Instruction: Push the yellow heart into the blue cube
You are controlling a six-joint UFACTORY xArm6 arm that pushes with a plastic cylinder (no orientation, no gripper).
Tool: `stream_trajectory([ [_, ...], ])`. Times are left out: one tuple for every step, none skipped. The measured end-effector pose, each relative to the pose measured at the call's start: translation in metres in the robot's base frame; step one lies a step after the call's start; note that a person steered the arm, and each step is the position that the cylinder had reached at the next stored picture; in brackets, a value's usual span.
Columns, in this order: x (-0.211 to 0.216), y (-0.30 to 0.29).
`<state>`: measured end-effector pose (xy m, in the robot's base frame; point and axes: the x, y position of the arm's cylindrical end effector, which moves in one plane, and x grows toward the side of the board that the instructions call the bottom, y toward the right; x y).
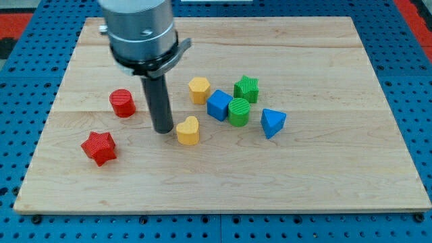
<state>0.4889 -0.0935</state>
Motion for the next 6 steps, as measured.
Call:
stream_trajectory([
  [0.027,0.015],
  [0.028,0.039],
  [0.028,0.044],
  [0.022,0.044],
  [0.009,0.045],
  [0.006,0.060],
])
